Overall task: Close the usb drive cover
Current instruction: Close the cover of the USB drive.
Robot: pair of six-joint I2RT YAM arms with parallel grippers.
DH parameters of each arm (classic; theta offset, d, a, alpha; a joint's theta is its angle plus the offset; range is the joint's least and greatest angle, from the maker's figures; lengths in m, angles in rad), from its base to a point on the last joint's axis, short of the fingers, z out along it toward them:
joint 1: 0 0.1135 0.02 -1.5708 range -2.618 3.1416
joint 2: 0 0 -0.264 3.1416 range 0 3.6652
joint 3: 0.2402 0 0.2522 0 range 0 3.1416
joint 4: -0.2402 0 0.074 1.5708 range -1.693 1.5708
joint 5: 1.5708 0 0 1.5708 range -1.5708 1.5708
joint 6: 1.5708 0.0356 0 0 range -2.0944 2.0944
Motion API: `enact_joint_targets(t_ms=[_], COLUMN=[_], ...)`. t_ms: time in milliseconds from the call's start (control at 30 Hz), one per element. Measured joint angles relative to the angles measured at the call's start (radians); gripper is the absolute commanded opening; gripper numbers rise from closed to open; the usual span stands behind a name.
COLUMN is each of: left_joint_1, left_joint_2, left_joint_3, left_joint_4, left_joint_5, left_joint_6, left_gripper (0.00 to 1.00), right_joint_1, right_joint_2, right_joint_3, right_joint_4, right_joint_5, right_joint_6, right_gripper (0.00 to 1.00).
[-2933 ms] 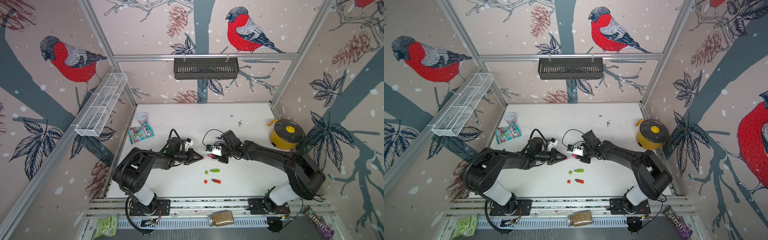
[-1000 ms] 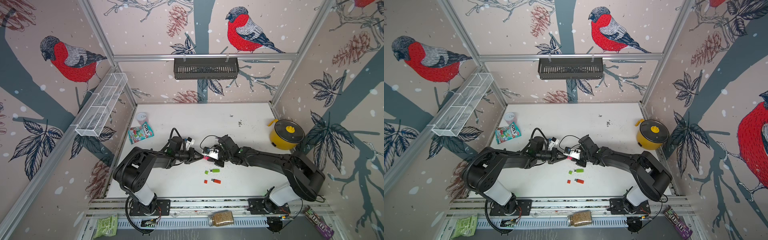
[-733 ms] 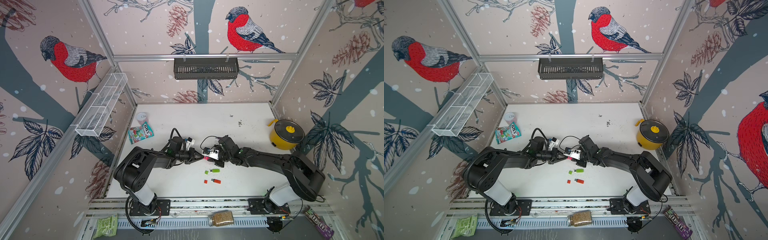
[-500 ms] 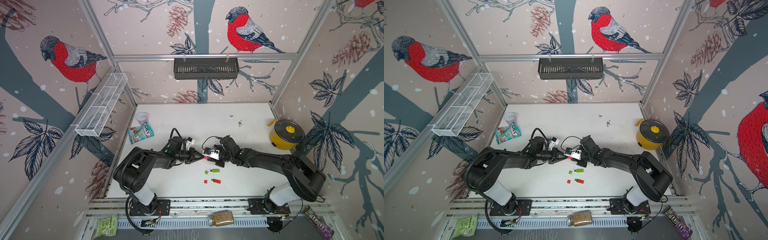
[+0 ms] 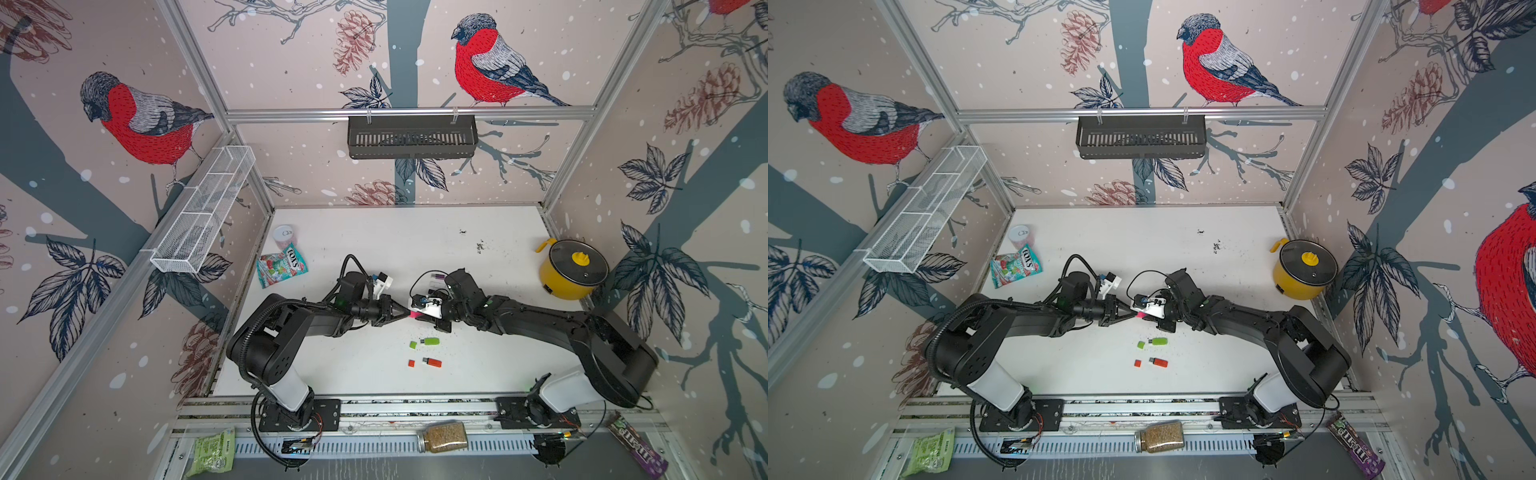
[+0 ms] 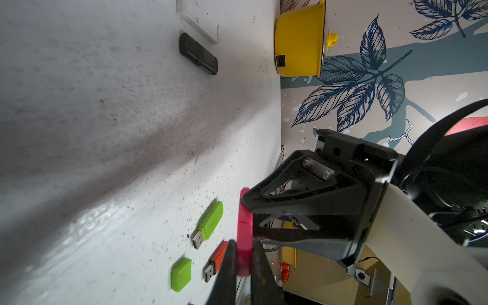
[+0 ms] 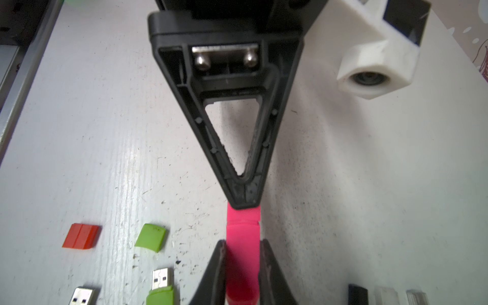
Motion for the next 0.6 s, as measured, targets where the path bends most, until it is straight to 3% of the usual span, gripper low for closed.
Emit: enact_joint_targets(t_ms=[600], left_joint_1=[-0.006], left_joint_2=[0.009], left_joint_3=[0.024], left_joint_4=[-0.034], left_joint_5=[-0.013], left_joint_6=[0.029], left_gripper=[0.08], right_joint_1=[-0.019], right_joint_2=[0.033], right_joint_3=[0.068], right_joint_4=[-0.09], right_joint_5=[-0.035], right_joint_6=[0.027], right_gripper=[0.18])
